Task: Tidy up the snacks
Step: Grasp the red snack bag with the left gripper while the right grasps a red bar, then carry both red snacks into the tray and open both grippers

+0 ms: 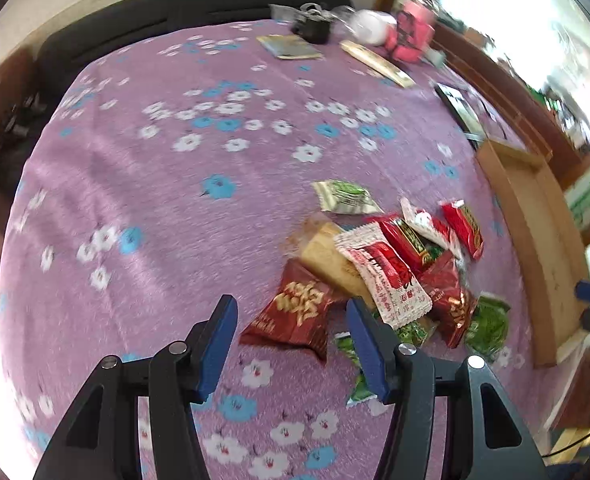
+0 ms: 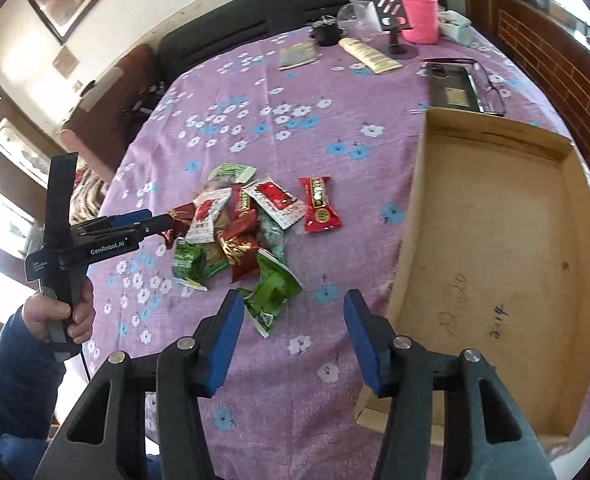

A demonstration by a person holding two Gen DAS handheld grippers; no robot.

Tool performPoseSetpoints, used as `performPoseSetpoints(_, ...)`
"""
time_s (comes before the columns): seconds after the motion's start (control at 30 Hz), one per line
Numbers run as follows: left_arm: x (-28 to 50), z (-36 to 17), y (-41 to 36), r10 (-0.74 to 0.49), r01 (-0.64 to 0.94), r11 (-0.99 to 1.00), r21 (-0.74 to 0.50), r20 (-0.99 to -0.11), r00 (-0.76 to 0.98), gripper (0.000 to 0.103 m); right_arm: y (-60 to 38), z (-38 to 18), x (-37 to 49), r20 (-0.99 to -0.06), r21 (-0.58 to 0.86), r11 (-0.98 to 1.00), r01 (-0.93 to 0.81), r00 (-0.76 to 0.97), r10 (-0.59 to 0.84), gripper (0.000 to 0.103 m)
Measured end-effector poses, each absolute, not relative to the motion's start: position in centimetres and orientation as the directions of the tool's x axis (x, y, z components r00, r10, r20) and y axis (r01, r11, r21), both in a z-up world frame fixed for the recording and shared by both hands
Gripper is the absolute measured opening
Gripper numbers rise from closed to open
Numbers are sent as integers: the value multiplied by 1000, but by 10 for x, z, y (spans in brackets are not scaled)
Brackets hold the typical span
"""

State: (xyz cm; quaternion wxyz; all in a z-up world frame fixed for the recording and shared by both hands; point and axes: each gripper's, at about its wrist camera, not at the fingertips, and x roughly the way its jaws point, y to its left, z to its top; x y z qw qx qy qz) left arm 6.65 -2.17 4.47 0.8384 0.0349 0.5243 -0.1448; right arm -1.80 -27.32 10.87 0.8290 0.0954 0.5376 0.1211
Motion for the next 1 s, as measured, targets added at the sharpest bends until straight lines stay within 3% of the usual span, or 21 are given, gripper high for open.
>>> performPoseSetpoints(0.23, 78, 22, -24, -217, 282, 953, -108, -893, 394, 58, -276, 108, 1, -881, 276, 954, -115, 368, 299, 52)
performPoseSetpoints(0.33, 78, 18, -25, -177, 248, 966, -76, -891, 418, 40, -274, 106, 22, -889, 266, 954, -140, 348, 299, 51)
performPoseSetpoints(0.37, 77, 18, -25, -171, 242, 968, -69, -887, 428, 38, -273, 105, 28, -890, 263, 954, -144, 346, 297, 51)
performPoseSetpoints(0.9, 34, 53, 6, -213, 144, 976, -163, -849, 484, 37, -253, 51, 110, -933, 217, 968, -127, 264, 244, 48)
performPoseSetpoints(0.97, 29, 56, 6, -218, 144, 975, -169, -850, 480, 37, -250, 43, 115, -940, 211, 970, -123, 247, 236, 44)
performPoseSetpoints(1.0, 27, 58, 6, -221, 146, 974, -172, -849, 479, 37, -248, 39, 118, -943, 207, 971, -122, 240, 231, 36)
